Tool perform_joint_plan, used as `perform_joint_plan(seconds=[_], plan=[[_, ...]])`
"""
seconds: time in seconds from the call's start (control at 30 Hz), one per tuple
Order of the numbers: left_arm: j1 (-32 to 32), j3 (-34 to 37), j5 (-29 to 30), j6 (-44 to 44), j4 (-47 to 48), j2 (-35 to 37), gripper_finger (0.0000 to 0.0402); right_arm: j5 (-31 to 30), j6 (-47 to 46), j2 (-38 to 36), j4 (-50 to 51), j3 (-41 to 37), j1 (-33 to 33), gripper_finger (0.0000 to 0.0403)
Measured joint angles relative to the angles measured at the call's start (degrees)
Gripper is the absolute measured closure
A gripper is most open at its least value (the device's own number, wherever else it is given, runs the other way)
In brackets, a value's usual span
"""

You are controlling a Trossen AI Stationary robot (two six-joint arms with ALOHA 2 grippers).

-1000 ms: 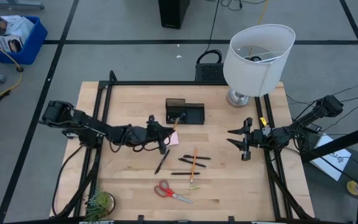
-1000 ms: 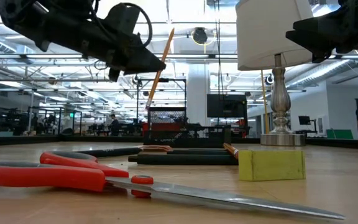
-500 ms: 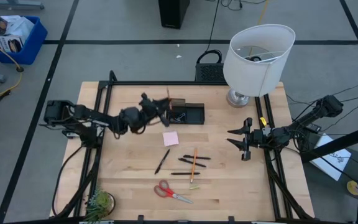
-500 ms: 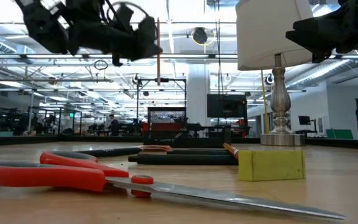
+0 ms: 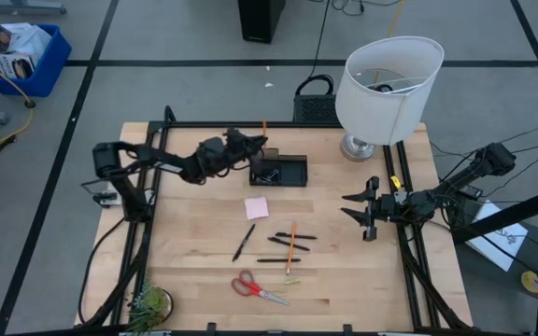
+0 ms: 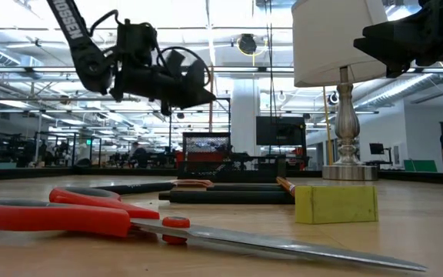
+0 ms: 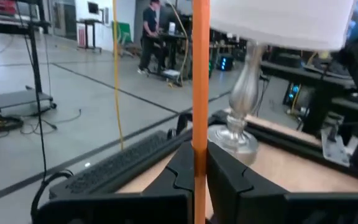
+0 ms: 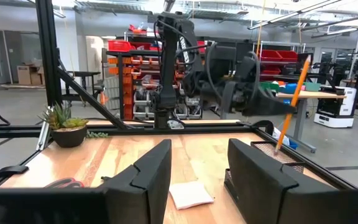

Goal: Pick and place office supplies into organizer
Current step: Put the orange pencil into the desk organizer

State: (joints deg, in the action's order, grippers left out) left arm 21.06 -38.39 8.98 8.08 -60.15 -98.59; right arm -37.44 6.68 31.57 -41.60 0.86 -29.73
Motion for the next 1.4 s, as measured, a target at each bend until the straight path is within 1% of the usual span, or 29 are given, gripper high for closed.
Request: perform_joint_plan(seconds=[0.07, 0.2, 0.47, 0.67, 0.8, 1.0, 1.07, 1.2, 1.33, 1.4], plan=[[-0.5, -0.4, 0.0, 0.0, -0.1, -1.2, 0.0379, 0.0, 0.0, 0.0, 0.0, 0.0, 0.0, 0.025], [-1.0, -0.5, 0.1, 0.2, 0.0, -2.6, 0.0356, 0.0, 0.0, 0.0, 0.0, 0.0, 0.0, 0.025], [-1.8, -0.4, 0.1, -1.5, -0.3, -2.6, 0.0323, 0.0, 0.0, 0.0, 0.0, 0.0, 0.0, 0.025], [-1.9, -0.4, 0.0, -1.7, 0.0, -2.6, 0.0317, 0.0, 0.0, 0.0, 0.0, 0.0, 0.0, 0.025], [-3.5, -0.4, -1.3, -0.8, -0.8, -2.5, 0.0316, 0.0, 0.0, 0.0, 0.0, 0.0, 0.0, 0.025], [-8.3, -0.4, -1.4, 8.0, -0.1, -1.3, 0.0316, 0.0, 0.0, 0.0, 0.0, 0.0, 0.0, 0.025], [-10.5, -0.4, -1.0, 13.8, -0.2, -0.6, 0.0316, 0.0, 0.0, 0.0, 0.0, 0.0, 0.0, 0.025], [-15.8, -0.4, 4.4, 27.9, 4.8, 0.1, 0.0316, 0.0, 0.0, 0.0, 0.0, 0.0, 0.0, 0.025], [-21.8, -0.5, 12.1, 38.1, 10.2, 0.1, 0.0315, 0.0, 0.0, 0.0, 0.0, 0.0, 0.0, 0.025], [-24.8, -2.6, 15.5, 43.0, 16.3, -0.2, 0.0315, 0.0, 0.0, 0.0, 0.0, 0.0, 0.0, 0.025]])
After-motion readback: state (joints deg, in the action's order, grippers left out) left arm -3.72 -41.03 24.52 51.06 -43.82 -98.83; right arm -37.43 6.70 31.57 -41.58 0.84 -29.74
